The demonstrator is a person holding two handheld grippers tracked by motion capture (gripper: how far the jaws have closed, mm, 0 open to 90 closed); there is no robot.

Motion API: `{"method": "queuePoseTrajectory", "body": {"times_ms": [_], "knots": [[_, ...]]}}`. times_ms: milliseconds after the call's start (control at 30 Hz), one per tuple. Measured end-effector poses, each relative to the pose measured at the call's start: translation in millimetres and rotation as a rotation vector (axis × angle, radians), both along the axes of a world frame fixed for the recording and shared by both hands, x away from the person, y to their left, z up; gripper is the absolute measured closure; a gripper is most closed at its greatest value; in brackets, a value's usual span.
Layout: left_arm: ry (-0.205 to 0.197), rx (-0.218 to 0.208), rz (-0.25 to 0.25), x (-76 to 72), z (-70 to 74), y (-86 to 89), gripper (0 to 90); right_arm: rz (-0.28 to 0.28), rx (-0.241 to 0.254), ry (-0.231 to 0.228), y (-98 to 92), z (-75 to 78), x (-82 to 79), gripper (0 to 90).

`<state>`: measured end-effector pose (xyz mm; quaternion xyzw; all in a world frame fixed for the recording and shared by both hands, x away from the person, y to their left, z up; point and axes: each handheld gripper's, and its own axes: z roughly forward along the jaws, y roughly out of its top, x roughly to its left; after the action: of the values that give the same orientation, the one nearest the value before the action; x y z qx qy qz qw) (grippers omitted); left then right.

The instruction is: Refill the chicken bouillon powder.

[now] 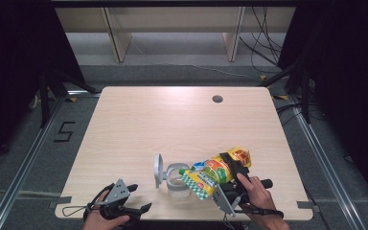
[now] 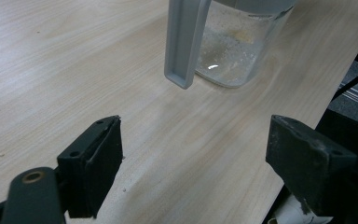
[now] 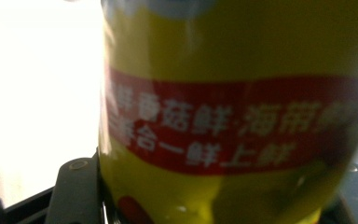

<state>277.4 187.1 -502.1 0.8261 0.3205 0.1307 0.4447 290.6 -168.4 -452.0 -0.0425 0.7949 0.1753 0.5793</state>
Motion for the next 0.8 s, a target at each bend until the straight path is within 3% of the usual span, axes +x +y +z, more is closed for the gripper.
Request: {"method": "queuePoseTrajectory", "body": {"times_ms": [67,100,133,167,233,267,300,333,367,433,467,533,667,700,767,800], "knots": [[-0.004,0.011,-0.002,0.2,0.3,0.5,18.1,0.007,-0.080,-0.059,3.9,-0.8,-1.2,37.8],[0.017,-0.001,0.014,-1.5,-0.2,-0.2,18.1,0.005,-0.095,-0.070,4.6,0.0,-2.0,39.4],[0.017,-0.001,0.014,-1.5,-0.2,-0.2,18.1,0.005,-0.095,-0.070,4.6,0.0,-2.0,39.4],[0.017,-0.005,0.014,-1.3,-0.3,-0.4,18.1,0.001,-0.145,-0.097,6.1,1.3,-2.3,39.7],[0.001,0.002,0.000,0.2,-0.4,0.0,18.1,0.002,-0.159,-0.105,6.8,1.8,-2.0,39.7],[0.010,-0.028,0.024,-0.7,-2.4,-1.9,18.1,0.027,-0.199,-0.126,7.8,4.7,-0.6,39.7],[0.000,0.004,0.005,-0.2,-0.4,0.1,18.1,-0.011,-0.163,-0.117,7.4,-0.3,-2.5,39.8],[0.000,0.004,0.005,-0.2,-0.4,0.1,18.1,-0.011,-0.163,-0.117,7.4,-0.3,-2.5,39.8],[0.003,-0.006,0.001,0.1,-0.5,0.1,18.1,0.013,-0.197,-0.145,8.5,0.8,-1.7,39.8],[0.012,-0.010,0.021,-0.6,-1.1,-0.7,18.1,0.006,-0.201,-0.153,8.8,0.6,-2.6,39.8],[0.007,0.004,0.000,0.9,-1.0,0.7,18.1,0.040,-0.244,-0.189,10.8,3.6,-1.2,39.8],[0.005,-0.011,0.010,0.4,-1.7,-0.2,18.1,0.051,-0.241,-0.209,11.0,3.2,-0.8,39.8],[0.003,0.005,0.006,1.1,-1.0,0.7,18.1,0.047,-0.294,-0.206,11.4,6.3,-1.5,39.9],[0.002,0.004,0.014,0.6,-0.8,0.2,18.1,0.083,-0.326,-0.248,12.9,9.4,-0.4,39.9],[-0.005,0.017,0.000,2.1,0.0,1.5,18.1,0.043,-0.303,-0.219,12.6,5.8,-3.0,39.9],[-0.018,0.010,0.010,2.1,-1.0,0.5,18.1,0.091,-0.334,-0.261,14.5,8.9,-1.0,39.9]]}}
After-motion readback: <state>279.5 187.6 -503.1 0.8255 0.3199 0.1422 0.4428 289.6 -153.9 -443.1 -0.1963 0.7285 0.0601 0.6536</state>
